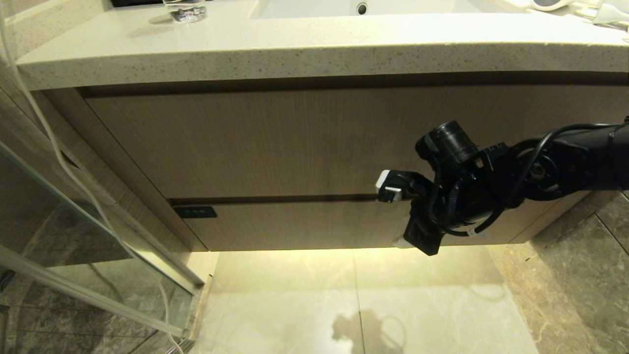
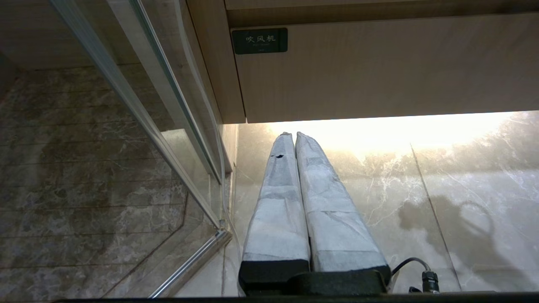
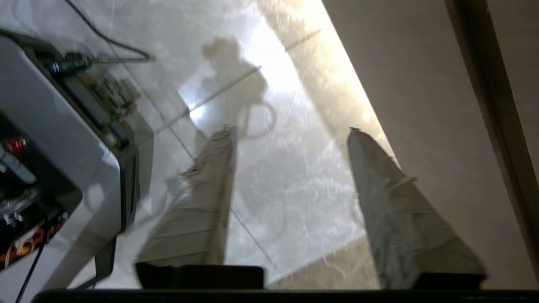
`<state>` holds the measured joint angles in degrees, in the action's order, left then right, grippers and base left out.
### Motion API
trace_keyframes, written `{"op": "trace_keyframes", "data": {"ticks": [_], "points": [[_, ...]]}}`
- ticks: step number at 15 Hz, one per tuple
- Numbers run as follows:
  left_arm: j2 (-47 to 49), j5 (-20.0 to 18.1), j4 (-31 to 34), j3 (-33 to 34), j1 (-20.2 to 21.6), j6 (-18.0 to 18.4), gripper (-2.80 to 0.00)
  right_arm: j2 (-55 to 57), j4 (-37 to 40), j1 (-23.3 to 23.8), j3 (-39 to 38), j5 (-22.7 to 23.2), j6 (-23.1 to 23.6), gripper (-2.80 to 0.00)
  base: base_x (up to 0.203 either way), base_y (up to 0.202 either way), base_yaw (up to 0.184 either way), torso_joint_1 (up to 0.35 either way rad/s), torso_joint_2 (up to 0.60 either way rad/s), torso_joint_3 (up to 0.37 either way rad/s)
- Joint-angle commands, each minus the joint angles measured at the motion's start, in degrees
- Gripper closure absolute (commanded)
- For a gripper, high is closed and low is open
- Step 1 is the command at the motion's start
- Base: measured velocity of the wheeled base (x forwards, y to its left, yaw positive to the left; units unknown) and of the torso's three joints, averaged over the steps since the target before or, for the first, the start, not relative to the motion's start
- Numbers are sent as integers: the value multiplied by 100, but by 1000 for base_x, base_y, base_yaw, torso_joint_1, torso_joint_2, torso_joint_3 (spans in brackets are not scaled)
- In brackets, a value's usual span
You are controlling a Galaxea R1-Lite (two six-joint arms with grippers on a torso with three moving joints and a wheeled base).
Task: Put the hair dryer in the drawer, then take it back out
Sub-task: Pull open the drawer
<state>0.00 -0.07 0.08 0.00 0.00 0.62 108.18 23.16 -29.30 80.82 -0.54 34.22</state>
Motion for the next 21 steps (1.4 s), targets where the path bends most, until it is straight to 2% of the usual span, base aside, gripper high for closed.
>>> {"op": "trace_keyframes", "data": {"ticks": [1,4,7,9,11,13,14,16,17,21], "points": [[0,-1,1,0,0,-1,0,-38,-374,138,-387,105,77,-280,0,0,0,0,0,0],[0,-1,1,0,0,-1,0,-65,-1095,320,-901,125,323,-280,0,0,0,0,0,0],[0,-1,1,0,0,-1,0,-135,-1822,585,-1511,130,907,-280,0,0,0,0,0,0],[0,-1,1,0,0,-1,0,-238,-2402,688,-1977,187,1105,-280,0,0,0,0,0,0],[0,-1,1,0,0,-1,0,-202,-3709,852,-2450,378,1639,-280,0,0,0,0,0,0],[0,-1,1,0,0,-1,0,-105,-4666,1045,-2906,896,2194,-280,0,0,0,0,0,0],[0,-1,1,0,0,-1,0,-33,-5050,1121,-3069,1138,2311,-280,0,0,0,0,0,0],[0,-1,1,0,0,-1,0,127,-5827,1217,-3323,1274,2475,-280,0,0,0,0,0,0],[0,-1,1,0,0,-1,0,193,-6099,1248,-3458,1385,2511,-280,0,0,0,0,0,0],[0,-1,1,0,0,-1,0,272,-6192,1355,-3614,1859,2843,-280,0,0,0,0,0,0]]}}
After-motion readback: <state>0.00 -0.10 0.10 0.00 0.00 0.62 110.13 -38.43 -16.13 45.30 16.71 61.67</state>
